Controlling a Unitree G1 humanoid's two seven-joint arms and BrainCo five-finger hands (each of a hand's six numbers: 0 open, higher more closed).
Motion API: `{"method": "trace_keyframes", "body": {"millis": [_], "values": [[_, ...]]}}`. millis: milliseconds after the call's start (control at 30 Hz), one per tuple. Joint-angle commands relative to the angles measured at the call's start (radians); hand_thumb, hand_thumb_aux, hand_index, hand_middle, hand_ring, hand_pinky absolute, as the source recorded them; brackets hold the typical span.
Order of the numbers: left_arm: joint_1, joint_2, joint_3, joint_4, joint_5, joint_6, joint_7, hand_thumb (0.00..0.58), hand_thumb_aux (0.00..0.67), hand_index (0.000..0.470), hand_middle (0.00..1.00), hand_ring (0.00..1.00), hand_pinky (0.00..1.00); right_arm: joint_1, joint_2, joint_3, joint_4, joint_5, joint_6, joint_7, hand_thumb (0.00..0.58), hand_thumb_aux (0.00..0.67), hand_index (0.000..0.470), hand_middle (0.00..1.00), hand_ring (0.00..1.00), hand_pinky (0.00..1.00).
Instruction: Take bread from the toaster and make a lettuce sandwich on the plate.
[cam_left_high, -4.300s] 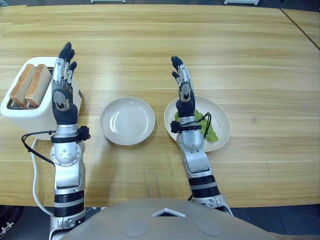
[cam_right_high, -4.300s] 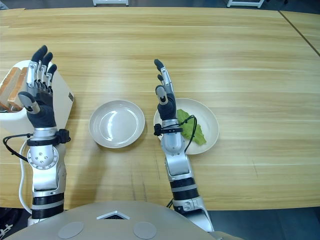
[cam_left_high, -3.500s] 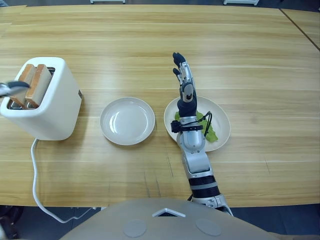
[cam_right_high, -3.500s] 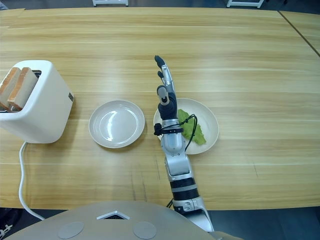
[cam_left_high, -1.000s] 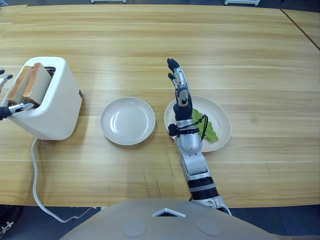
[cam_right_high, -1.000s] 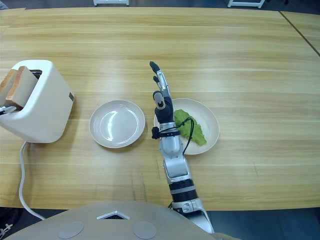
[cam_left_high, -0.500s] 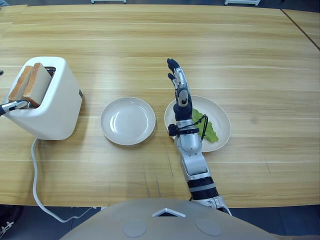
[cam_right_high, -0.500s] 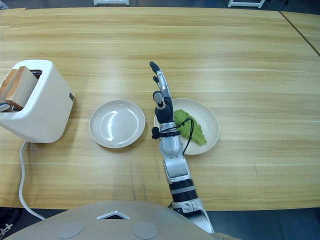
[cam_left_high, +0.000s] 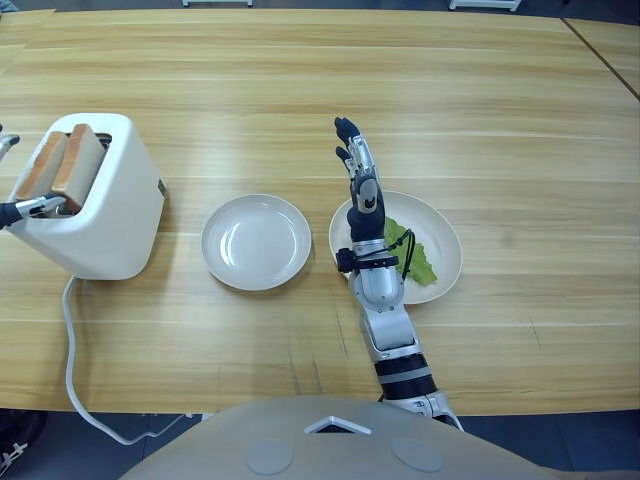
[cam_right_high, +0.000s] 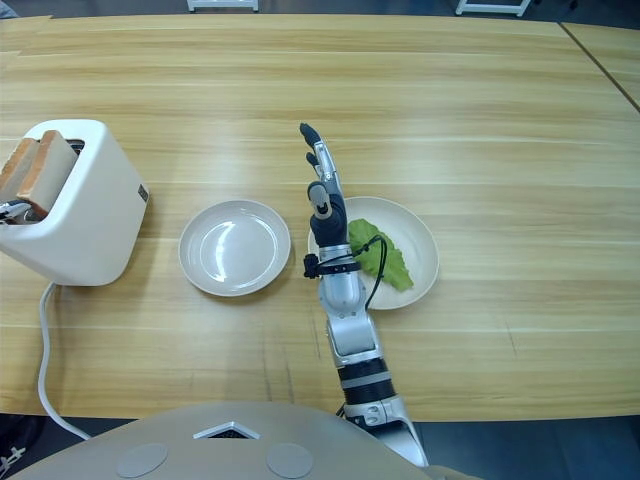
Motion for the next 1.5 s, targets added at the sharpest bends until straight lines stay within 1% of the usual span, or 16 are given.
{"method": "trace_keyframes", "body": {"millis": [33,267,433,967,1233,1500], "values": [[-0.017,0.006,-0.023,-0.011,0.016,0.005,0.005,0.000,0.000,0.000,0.00,0.00,0.00,0.003,0.021,0.005,0.003,0.013,0.005,0.004,0.000,0.000,0.000,0.00,0.00,0.00],[-0.008,0.037,-0.051,0.071,0.012,-0.042,0.009,0.000,0.000,0.000,0.00,0.00,0.00,0.003,0.023,0.004,0.006,0.026,0.010,0.003,0.000,0.000,0.000,0.00,0.00,0.00],[0.002,0.053,-0.051,0.107,0.005,-0.054,0.005,0.000,0.000,0.000,0.00,0.00,0.00,0.003,0.025,0.004,0.009,0.031,0.011,0.003,0.000,0.000,0.000,0.00,0.00,0.00],[0.032,0.088,-0.011,0.081,-0.011,-0.039,-0.002,0.000,0.000,0.000,0.00,0.00,0.00,-0.006,0.027,0.001,0.022,0.043,0.022,0.003,0.000,0.000,0.000,0.00,0.00,0.00],[0.049,0.082,0.022,0.038,-0.008,0.043,-0.041,0.000,0.000,0.000,0.00,0.00,0.00,-0.009,0.030,0.002,0.026,0.047,0.021,0.003,0.000,0.000,0.000,0.00,0.00,0.00],[0.002,0.044,-0.047,0.000,-0.006,0.090,-0.067,0.000,0.000,0.000,0.00,0.00,0.00,-0.009,0.032,0.005,0.028,0.054,0.017,0.004,0.000,0.000,0.000,0.00,0.00,0.00]]}}
